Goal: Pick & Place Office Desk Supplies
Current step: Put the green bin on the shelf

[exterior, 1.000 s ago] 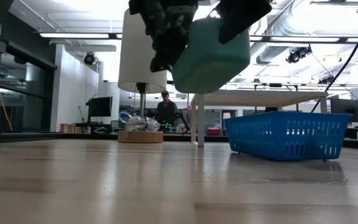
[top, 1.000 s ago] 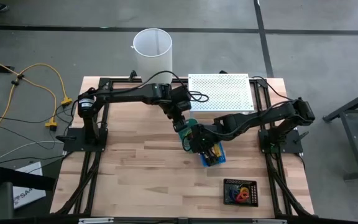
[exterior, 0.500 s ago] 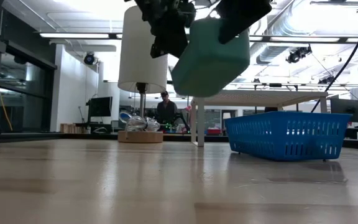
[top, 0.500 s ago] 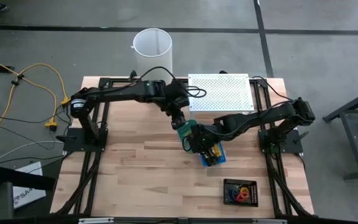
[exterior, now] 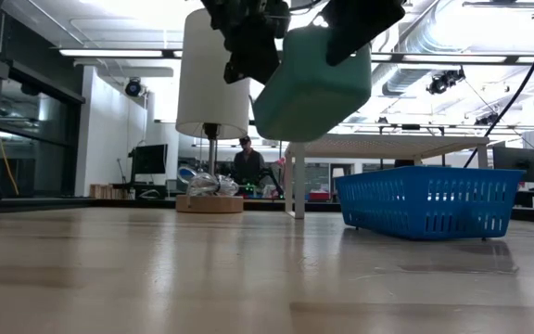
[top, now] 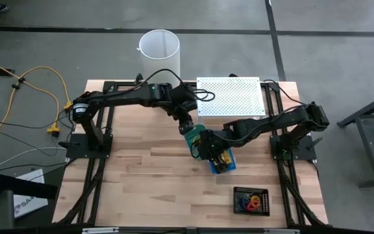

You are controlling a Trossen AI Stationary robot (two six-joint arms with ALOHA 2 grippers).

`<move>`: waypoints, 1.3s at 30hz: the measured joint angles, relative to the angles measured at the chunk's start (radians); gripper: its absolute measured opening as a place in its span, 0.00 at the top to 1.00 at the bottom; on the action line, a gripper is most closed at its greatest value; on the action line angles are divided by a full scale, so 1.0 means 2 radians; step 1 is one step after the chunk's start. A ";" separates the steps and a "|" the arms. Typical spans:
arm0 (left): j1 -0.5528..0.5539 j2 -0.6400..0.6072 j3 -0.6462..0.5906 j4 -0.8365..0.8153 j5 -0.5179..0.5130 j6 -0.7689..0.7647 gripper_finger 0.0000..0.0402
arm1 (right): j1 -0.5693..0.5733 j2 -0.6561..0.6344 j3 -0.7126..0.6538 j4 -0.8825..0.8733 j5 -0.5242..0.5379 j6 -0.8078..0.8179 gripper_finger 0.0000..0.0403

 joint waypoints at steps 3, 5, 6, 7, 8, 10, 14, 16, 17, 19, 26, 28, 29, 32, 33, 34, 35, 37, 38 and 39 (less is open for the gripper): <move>0.000 -0.002 0.000 -0.005 -0.019 0.002 0.76 | 0.000 0.000 0.000 0.000 0.000 0.000 0.99; 0.000 -0.003 0.000 -0.006 -0.024 0.002 0.76 | 0.000 0.000 0.000 -0.001 0.006 0.000 0.99; 0.000 -0.003 0.000 -0.007 -0.026 0.002 0.76 | 0.000 0.000 0.000 -0.002 0.013 0.000 0.99; 0.000 -0.004 0.000 -0.009 -0.026 0.002 0.76 | 0.000 0.000 0.000 -0.005 0.021 0.000 0.99; 0.000 -0.005 0.000 -0.014 -0.027 0.002 0.76 | 0.000 0.000 0.000 -0.010 0.027 -0.001 0.99; 0.000 -0.008 0.000 -0.018 -0.027 0.004 0.76 | 0.000 0.000 0.000 -0.022 0.032 0.000 0.99; -0.003 -0.013 0.000 -0.041 -0.027 0.006 0.76 | 0.000 0.000 0.000 -0.044 0.038 0.000 0.99; -0.004 -0.015 0.000 -0.052 -0.027 0.006 0.76 | 0.000 0.000 0.000 -0.050 0.040 0.005 0.99; -0.006 -0.015 0.000 -0.058 -0.026 0.006 0.76 | 0.000 0.000 0.000 -0.052 0.039 0.008 0.99; -0.010 -0.017 0.000 -0.059 -0.027 0.006 0.76 | 0.000 -0.005 0.000 -0.063 0.039 0.012 0.99; -0.020 -0.017 0.000 -0.062 -0.026 0.006 0.76 | 0.000 -0.034 0.000 -0.077 0.055 0.023 0.99; -0.022 -0.017 0.000 -0.062 -0.026 0.006 0.76 | 0.000 -0.044 -0.001 -0.085 0.060 0.030 0.99; -0.023 -0.017 0.000 -0.062 -0.026 0.006 0.76 | -0.001 -0.047 0.000 -0.083 0.065 0.030 0.99; -0.023 -0.017 0.000 -0.062 -0.026 0.006 0.76 | -0.012 -0.061 0.000 -0.086 0.066 0.029 0.99; -0.023 -0.017 0.000 -0.062 -0.026 0.006 0.76 | -0.015 -0.062 0.000 -0.083 0.068 0.028 0.99; -0.023 -0.017 0.000 -0.062 -0.026 0.006 0.76 | -0.017 -0.064 0.000 -0.080 0.068 0.027 0.99; -0.023 -0.017 0.000 -0.062 -0.026 0.006 0.76 | -0.019 -0.068 0.000 -0.080 0.070 0.026 0.99; -0.023 -0.017 0.000 -0.062 -0.026 0.007 0.76 | -0.029 -0.071 0.000 -0.084 0.068 0.026 0.99; -0.023 -0.017 0.000 -0.061 -0.026 0.007 0.76 | -0.033 -0.071 0.000 -0.084 0.066 0.025 0.99; -0.023 -0.017 0.000 -0.061 -0.026 0.007 0.76 | -0.037 -0.071 0.000 -0.084 0.066 0.023 0.99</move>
